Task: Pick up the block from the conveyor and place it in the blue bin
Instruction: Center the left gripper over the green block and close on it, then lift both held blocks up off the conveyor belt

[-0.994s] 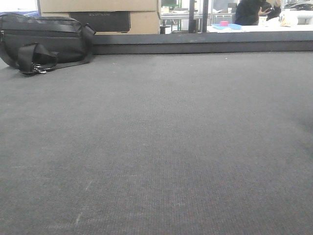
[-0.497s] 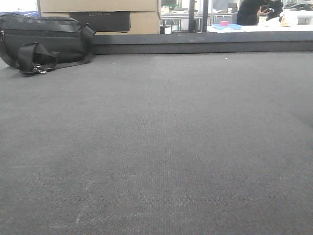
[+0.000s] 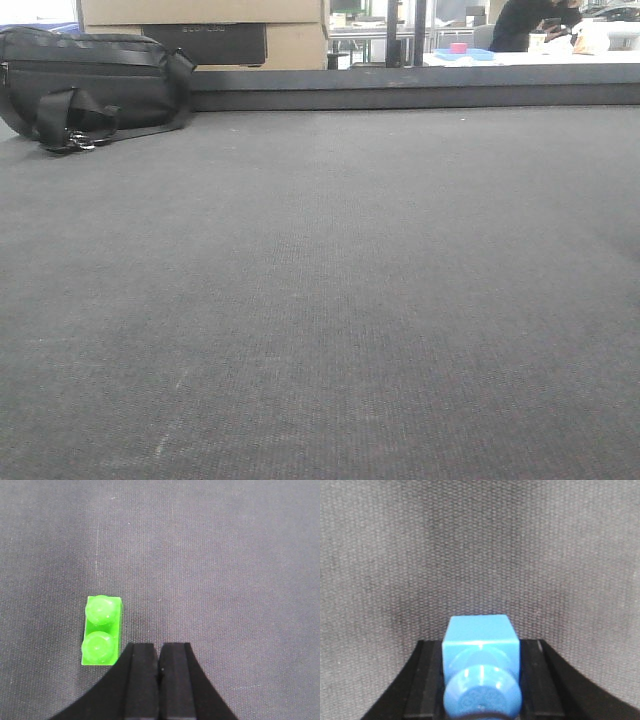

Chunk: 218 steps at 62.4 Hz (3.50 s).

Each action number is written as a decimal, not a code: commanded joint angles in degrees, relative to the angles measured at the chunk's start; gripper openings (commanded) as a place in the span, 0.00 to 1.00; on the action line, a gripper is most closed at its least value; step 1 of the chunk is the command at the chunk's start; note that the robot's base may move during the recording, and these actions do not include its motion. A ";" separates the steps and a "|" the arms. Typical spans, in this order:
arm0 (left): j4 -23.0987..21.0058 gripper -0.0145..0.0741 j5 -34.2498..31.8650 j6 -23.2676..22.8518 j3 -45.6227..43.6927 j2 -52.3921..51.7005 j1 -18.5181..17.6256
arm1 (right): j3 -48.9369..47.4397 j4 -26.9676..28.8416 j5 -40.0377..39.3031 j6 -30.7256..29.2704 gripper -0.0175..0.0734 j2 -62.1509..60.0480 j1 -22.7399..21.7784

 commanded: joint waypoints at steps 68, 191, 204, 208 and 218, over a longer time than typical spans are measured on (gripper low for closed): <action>8.48 0.33 0.99 -1.36 -1.78 15.28 0.31 | -14.68 2.70 -8.36 -0.18 0.01 -20.66 -0.32; 7.43 0.04 -4.24 -1.95 -3.67 27.09 1.44 | -14.56 5.69 -5.77 -0.18 0.01 -20.66 -0.32; 6.79 0.04 -0.68 -1.36 -6.78 21.21 1.30 | -14.56 6.12 -7.13 -0.18 0.01 -20.66 -0.32; 6.25 0.04 -0.94 -0.35 -6.88 18.03 0.89 | -14.56 6.95 -7.24 -0.18 0.01 -20.66 -0.32; 1.77 0.04 -4.13 9.76 -6.24 8.57 -1.38 | -14.56 8.89 -7.11 -0.18 0.01 -20.66 -0.32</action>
